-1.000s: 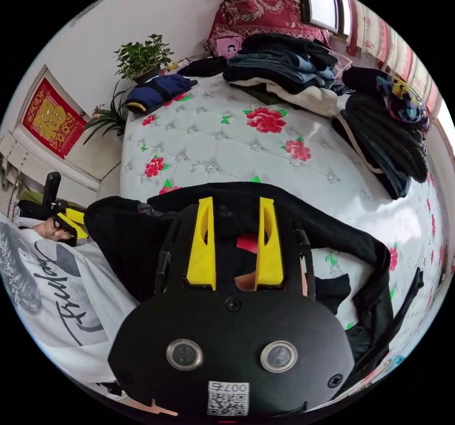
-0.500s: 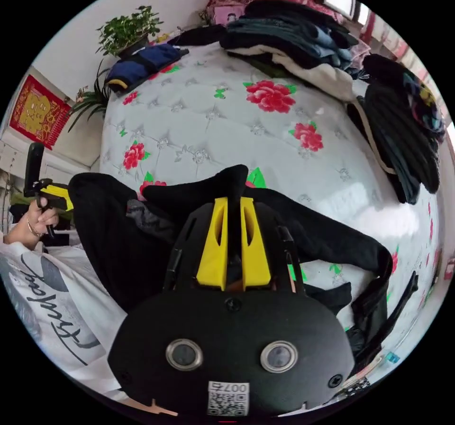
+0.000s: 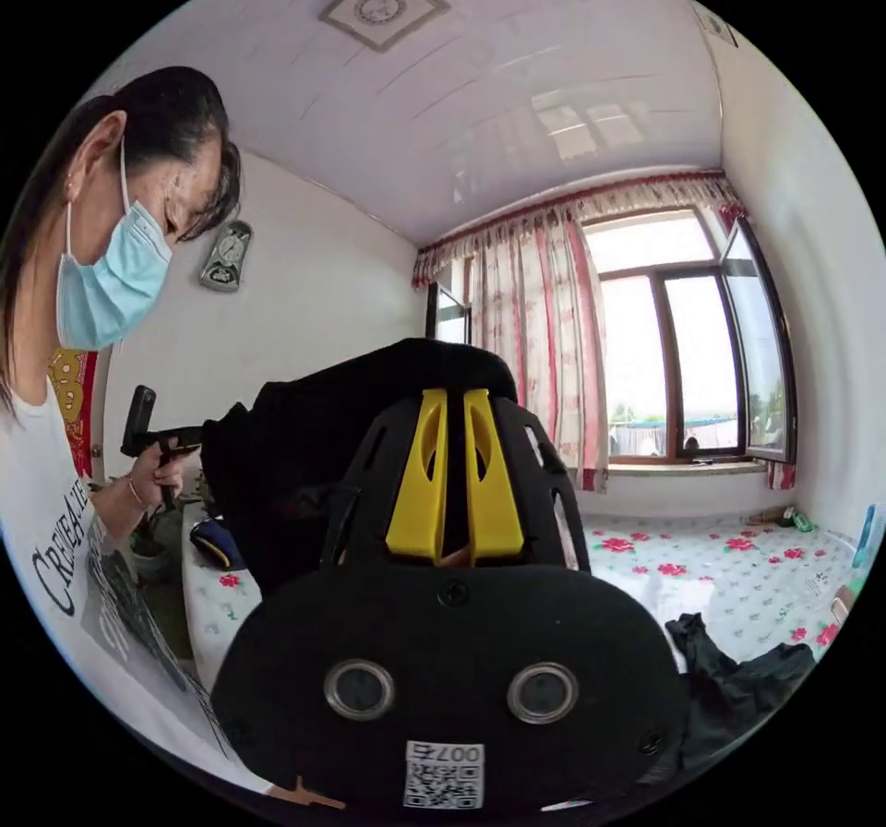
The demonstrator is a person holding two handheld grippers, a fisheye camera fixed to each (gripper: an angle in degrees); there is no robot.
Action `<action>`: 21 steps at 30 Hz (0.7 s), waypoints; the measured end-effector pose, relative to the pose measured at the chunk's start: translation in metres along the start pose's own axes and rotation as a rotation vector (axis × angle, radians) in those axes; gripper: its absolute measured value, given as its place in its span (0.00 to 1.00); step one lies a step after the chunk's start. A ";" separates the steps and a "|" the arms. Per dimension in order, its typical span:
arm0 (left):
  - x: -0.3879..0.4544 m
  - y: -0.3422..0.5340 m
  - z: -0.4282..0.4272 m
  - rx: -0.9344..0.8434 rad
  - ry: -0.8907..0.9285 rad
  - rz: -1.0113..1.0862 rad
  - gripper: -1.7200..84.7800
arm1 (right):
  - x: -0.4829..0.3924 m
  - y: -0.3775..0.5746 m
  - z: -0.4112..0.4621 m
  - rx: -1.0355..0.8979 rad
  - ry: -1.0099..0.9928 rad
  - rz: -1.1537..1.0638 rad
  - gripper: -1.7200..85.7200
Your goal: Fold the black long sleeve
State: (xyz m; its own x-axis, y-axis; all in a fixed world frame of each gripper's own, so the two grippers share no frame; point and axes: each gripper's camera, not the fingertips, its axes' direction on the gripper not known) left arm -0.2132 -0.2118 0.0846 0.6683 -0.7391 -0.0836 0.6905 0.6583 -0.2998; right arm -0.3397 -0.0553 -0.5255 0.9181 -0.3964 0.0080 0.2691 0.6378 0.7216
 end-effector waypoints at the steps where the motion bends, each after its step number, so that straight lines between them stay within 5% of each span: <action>1: 0.012 -0.008 -0.007 0.029 -0.006 0.035 0.01 | -0.008 -0.015 -0.016 0.059 0.018 -0.026 0.03; 7: 0.096 -0.050 -0.036 0.204 -0.084 0.247 0.01 | -0.024 -0.057 -0.028 0.219 0.081 -0.109 0.03; 13: 0.072 -0.054 0.049 0.104 -0.231 0.222 0.01 | 0.005 -0.043 0.076 0.069 0.101 -0.149 0.04; 17: -0.039 -0.026 0.215 -0.256 -0.354 0.076 0.03 | 0.031 0.007 0.203 -0.178 0.194 -0.194 0.05; 21: -0.158 0.082 0.315 -0.621 -0.471 -0.253 0.09 | 0.100 0.144 0.349 -0.695 0.183 0.016 0.09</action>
State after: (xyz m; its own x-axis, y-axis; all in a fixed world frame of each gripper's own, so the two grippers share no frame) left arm -0.1750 0.0038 0.3730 0.6544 -0.6261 0.4240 0.6494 0.1781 -0.7393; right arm -0.3110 -0.2333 -0.1786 0.9410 -0.3058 -0.1451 0.3230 0.9395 0.1142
